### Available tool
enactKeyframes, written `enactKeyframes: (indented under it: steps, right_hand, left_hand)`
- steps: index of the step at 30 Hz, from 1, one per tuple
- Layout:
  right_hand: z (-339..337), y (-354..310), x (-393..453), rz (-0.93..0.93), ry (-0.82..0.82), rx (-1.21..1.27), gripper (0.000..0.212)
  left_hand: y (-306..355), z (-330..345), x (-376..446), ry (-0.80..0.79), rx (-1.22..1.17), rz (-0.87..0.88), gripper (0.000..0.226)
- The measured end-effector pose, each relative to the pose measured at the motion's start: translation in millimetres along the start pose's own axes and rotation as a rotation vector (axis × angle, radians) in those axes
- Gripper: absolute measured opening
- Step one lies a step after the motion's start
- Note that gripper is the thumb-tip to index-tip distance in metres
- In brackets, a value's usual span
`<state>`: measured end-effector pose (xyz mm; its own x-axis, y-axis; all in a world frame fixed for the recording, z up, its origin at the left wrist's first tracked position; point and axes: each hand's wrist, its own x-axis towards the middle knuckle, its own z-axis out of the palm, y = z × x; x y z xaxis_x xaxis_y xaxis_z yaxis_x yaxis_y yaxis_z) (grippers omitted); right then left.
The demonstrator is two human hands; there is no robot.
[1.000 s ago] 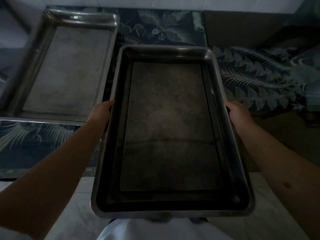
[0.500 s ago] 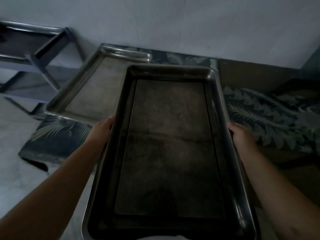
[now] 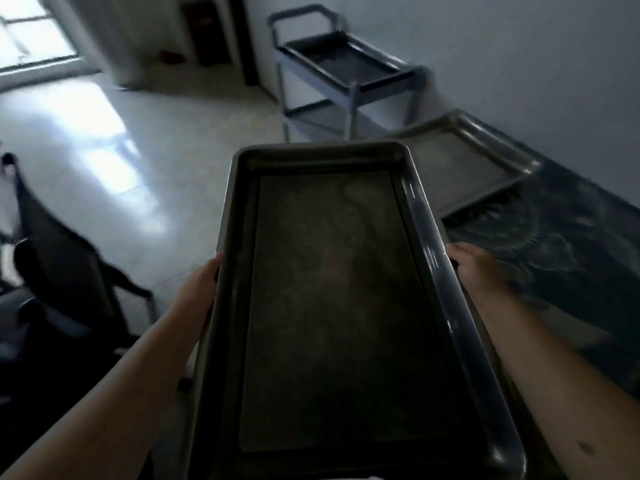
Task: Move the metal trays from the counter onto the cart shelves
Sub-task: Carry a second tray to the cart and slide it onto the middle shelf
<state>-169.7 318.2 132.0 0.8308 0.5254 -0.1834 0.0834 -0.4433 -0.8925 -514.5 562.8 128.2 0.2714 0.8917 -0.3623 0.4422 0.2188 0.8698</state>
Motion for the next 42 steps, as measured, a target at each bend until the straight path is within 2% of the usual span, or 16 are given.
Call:
enactKeyframes:
  steps: [3, 6, 12, 15, 20, 24, 29, 36, 42]
  right_hand:
    - [56.8, -34.0, 7.5, -0.044, -0.113, 0.048, 0.019]
    - [113.6, -65.1, 12.9, -0.07, -0.239, 0.068, 0.019]
    - [206.5, -110.4, 21.4, -0.125, -0.447, 0.025, 0.022]
    - [237.9, -125.2, 29.1, -0.099, -0.474, 0.031, 0.026]
    - [284.7, -147.5, 45.8, -0.087, -0.455, 0.073, 0.025]
    - [316.0, -163.9, 60.6, -0.071, -0.433, 0.074, 0.027]
    - [354.8, -182.2, 98.7, -0.098, -0.409, 0.027, 0.02]
    - [425.2, -212.9, 198.3, -0.069, -0.428, 0.015, 0.024]
    - [489.8, -281.7, 312.1, -0.134, -0.492, -0.049, 0.025]
  left_hand:
    - [-30.2, -47.5, -7.8, 0.07, -0.217, -0.099, 0.044]
    - [-52.5, -93.3, -16.7, 0.223, -0.458, -0.161, 0.041]
    - [-83.6, -160.8, -14.1, 0.324, -0.569, -0.137, 0.039]
    - [-86.1, -183.4, 3.7, 0.311, -0.535, -0.171, 0.05]
    - [-81.0, -217.0, 51.5, 0.369, -0.505, -0.172, 0.039]
    - [-68.4, -242.5, 84.6, 0.322, -0.463, -0.182, 0.048]
    - [-57.5, -255.3, 141.0, 0.329, -0.421, -0.187, 0.037]
    - [-16.1, -257.2, 248.9, 0.343, -0.378, -0.148, 0.028]
    - [41.5, -255.2, 367.4, 0.445, -0.32, -0.087, 0.018]
